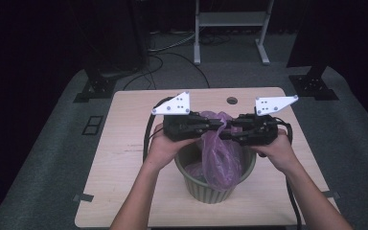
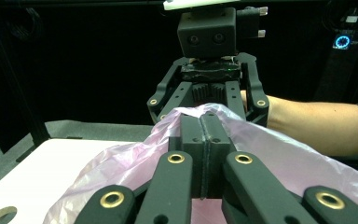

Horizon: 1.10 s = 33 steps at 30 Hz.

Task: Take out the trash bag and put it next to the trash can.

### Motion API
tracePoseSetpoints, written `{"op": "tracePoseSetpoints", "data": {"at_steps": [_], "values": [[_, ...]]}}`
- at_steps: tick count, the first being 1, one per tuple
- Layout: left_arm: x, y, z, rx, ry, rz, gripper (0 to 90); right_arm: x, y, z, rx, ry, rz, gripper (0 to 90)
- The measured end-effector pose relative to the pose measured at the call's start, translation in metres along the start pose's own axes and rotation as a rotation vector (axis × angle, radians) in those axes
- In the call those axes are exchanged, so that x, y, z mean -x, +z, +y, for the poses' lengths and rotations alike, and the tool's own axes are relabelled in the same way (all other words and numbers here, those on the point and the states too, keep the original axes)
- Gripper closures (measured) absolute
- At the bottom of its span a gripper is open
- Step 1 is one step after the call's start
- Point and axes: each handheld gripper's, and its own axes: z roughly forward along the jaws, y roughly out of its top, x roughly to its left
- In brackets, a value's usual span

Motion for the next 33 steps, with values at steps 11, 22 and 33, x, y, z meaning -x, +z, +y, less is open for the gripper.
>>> {"op": "tracePoseSetpoints", "data": {"at_steps": [11, 22, 33], "values": [[0.001, -0.01, -0.005, 0.024, 0.001, 0.035, 77.3, -0.003, 0.0, 0.0, -0.031, -0.014, -0.016, 90.0], [0.004, -0.025, -0.016, -0.006, -0.017, 0.072, 60.2, -0.001, -0.008, 0.004, -0.013, -0.015, -0.036, 90.0], [0.002, -0.022, -0.027, -0.049, -0.055, 0.072, 43.0, -0.002, -0.024, 0.03, 0.048, -0.028, -0.045, 90.0]]}}
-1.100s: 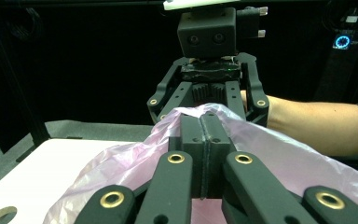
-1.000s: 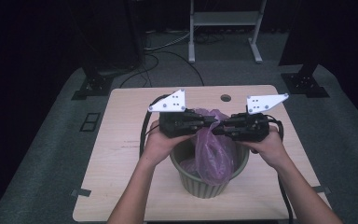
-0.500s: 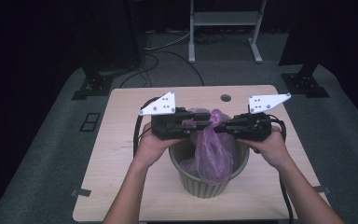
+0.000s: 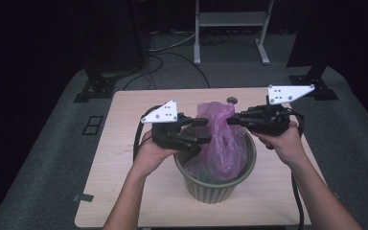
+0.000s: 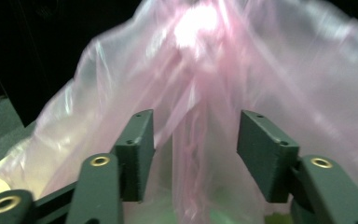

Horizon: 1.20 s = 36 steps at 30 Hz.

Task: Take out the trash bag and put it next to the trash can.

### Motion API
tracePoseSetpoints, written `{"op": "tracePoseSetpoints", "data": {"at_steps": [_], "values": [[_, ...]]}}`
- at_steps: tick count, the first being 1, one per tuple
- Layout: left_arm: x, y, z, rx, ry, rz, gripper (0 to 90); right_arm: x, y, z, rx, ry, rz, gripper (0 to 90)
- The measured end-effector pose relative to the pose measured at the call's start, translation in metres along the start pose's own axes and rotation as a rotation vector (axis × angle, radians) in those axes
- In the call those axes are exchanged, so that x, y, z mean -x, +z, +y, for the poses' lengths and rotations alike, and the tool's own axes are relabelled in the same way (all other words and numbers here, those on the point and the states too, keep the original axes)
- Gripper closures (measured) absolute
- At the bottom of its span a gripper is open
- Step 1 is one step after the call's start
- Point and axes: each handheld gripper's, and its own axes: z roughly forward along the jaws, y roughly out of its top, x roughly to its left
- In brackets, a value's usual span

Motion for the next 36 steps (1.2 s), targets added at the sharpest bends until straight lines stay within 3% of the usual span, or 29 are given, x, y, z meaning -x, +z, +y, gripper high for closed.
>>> {"op": "tracePoseSetpoints", "data": {"at_steps": [6, 13, 19, 20, 21, 24, 28, 36], "values": [[0.0, 0.013, 0.003, -0.012, -0.006, -0.029, 36.5, -0.005, 0.003, 0.017, 0.02, -0.018, 0.026, 90.0], [0.005, 0.028, 0.012, -0.031, 0.027, -0.073, 34.1, -0.013, 0.016, 0.026, 0.026, -0.041, 0.06, 90.0], [0.008, 0.023, 0.015, -0.018, 0.053, -0.077, 63.5, -0.013, 0.02, 0.024, 0.03, -0.036, 0.069, 90.0], [0.008, 0.021, 0.015, -0.016, 0.061, -0.074, 74.3, -0.012, 0.02, 0.023, 0.028, -0.03, 0.067, 90.0], [0.008, 0.02, 0.015, -0.014, 0.067, -0.073, 74.3, -0.012, 0.02, 0.023, 0.028, -0.03, 0.067, 90.0], [0.008, 0.016, 0.017, -0.012, 0.068, -0.072, 87.7, -0.011, 0.019, 0.021, 0.025, -0.029, 0.063, 90.0], [0.006, 0.01, 0.017, 0.003, 0.049, -0.063, 89.8, -0.01, 0.013, 0.018, 0.022, -0.029, 0.048, 90.0], [0.005, 0.001, 0.02, 0.029, 0.056, -0.034, 89.8, -0.009, 0.005, 0.01, -0.023, -0.035, 0.008, 89.1]]}}
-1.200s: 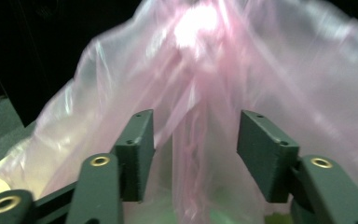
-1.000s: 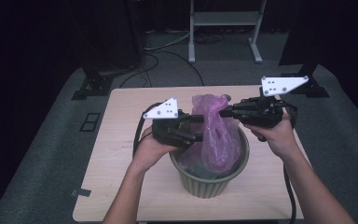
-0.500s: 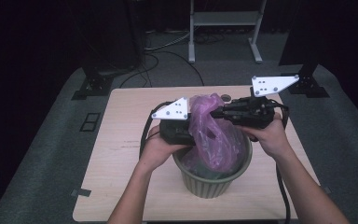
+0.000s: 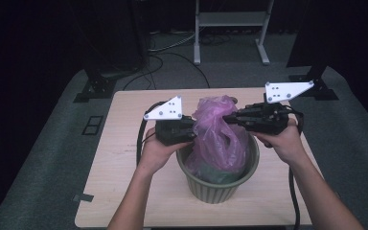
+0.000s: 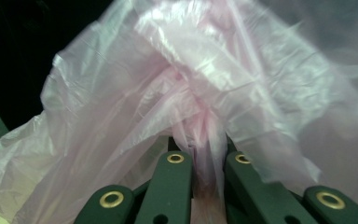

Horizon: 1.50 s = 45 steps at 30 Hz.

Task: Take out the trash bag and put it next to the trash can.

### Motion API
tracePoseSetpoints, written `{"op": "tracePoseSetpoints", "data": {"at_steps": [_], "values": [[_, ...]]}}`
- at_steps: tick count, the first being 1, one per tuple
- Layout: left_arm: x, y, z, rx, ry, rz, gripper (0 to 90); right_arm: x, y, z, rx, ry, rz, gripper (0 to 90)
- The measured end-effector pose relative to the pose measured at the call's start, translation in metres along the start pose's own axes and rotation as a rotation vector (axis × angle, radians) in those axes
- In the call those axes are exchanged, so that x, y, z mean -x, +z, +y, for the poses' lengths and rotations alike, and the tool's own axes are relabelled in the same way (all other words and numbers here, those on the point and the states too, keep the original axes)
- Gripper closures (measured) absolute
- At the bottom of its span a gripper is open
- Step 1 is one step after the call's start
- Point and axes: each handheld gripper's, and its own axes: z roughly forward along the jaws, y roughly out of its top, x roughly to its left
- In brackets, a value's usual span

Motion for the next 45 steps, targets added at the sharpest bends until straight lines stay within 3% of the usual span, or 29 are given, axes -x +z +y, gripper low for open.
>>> {"op": "tracePoseSetpoints", "data": {"at_steps": [2, 3, 11, 22, 25, 30, 32, 35, 39, 45], "values": [[0.0, -0.001, 0.001, 0.007, 0.001, 0.002, 89.8, 0.0, -0.002, -0.003, -0.015, -0.001, -0.012, 88.4], [0.0, -0.002, 0.002, 0.009, 0.005, 0.006, 89.8, 0.001, -0.006, -0.006, -0.026, 0.009, -0.022, 83.2], [-0.001, -0.004, 0.006, 0.024, 0.004, -0.001, 89.8, 0.005, -0.011, -0.018, -0.036, 0.047, -0.009, 73.4], [0.002, 0.001, 0.015, 0.043, 0.025, -0.003, 89.8, 0.004, 0.018, -0.028, -0.091, 0.057, 0.049, 57.1], [0.002, 0.002, 0.016, 0.044, 0.03, -0.005, 89.8, 0.004, 0.024, -0.029, -0.092, 0.056, 0.05, 61.6], [0.004, 0.005, 0.015, 0.044, 0.039, -0.001, 89.7, 0.001, 0.028, -0.027, -0.097, 0.035, 0.045, 87.0], [0.003, 0.003, 0.013, 0.058, 0.034, 0.007, 87.6, 0.001, 0.029, -0.027, -0.096, 0.038, 0.04, 89.1], [0.003, -0.001, 0.009, 0.062, 0.028, 0.039, 68.5, 0.002, 0.025, -0.026, -0.094, 0.042, 0.021, 89.8], [0.002, -0.011, 0.0, 0.057, 0.007, 0.077, 59.5, 0.005, 0.017, -0.024, -0.073, 0.05, 0.007, 89.9], [-0.001, -0.01, -0.01, 0.009, -0.022, 0.067, 42.7, 0.007, 0.005, -0.014, -0.017, 0.061, 0.008, 89.9]]}}
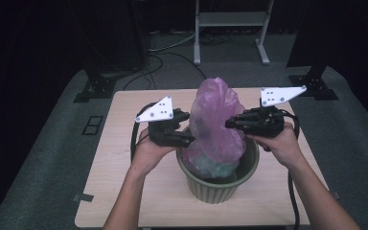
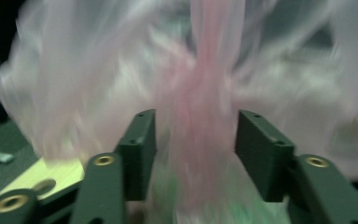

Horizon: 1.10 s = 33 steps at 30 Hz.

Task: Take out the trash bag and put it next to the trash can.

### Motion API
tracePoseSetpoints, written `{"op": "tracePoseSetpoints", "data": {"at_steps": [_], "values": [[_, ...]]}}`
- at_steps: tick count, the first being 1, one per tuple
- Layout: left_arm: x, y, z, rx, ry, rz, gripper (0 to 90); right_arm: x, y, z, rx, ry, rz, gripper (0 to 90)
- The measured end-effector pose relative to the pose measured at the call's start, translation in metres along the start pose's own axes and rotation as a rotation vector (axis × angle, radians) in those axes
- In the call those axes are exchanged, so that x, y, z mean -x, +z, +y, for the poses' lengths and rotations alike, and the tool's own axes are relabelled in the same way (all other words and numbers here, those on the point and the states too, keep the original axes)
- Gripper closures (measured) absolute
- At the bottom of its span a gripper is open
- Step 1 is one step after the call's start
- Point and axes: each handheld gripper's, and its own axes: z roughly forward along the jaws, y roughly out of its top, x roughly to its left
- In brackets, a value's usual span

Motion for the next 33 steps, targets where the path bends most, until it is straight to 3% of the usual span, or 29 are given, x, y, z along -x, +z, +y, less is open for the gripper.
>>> {"op": "tracePoseSetpoints", "data": {"at_steps": [5, 8, 13, 14, 16, 18, 20, 22, 28, 33], "values": [[0.003, 0.013, 0.003, -0.033, 0.007, -0.043, 32.9, -0.003, 0.004, 0.01, 0.011, -0.02, 0.011, 90.0], [0.005, 0.019, 0.006, -0.049, 0.022, -0.057, 34.2, -0.007, 0.01, 0.014, 0.008, -0.031, 0.023, 89.9], [0.007, 0.019, 0.008, -0.041, 0.046, -0.069, 67.1, -0.009, 0.013, 0.017, 0.016, -0.037, 0.031, 89.8], [0.006, 0.018, 0.008, -0.039, 0.045, -0.07, 80.2, -0.008, 0.012, 0.016, 0.02, -0.033, 0.036, 89.5], [0.005, 0.017, 0.009, -0.036, 0.034, -0.075, 87.5, -0.008, 0.012, 0.016, 0.019, -0.033, 0.036, 89.1], [0.004, 0.017, 0.009, -0.034, 0.037, -0.079, 88.6, -0.009, 0.011, 0.016, 0.022, -0.033, 0.034, 87.1], [0.004, 0.016, 0.009, -0.031, 0.038, -0.075, 89.0, -0.009, 0.009, 0.016, 0.025, -0.032, 0.027, 76.1], [0.004, 0.015, 0.009, -0.023, 0.032, -0.073, 89.1, -0.008, 0.007, 0.015, 0.024, -0.031, 0.02, 72.2], [0.001, 0.006, 0.009, 0.004, 0.031, -0.051, 89.1, -0.001, -0.013, 0.006, 0.022, -0.007, -0.01, 56.9], [-0.001, 0.003, 0.011, 0.038, 0.029, -0.043, 89.1, 0.004, -0.018, -0.005, -0.017, 0.016, -0.016, 45.7]]}}
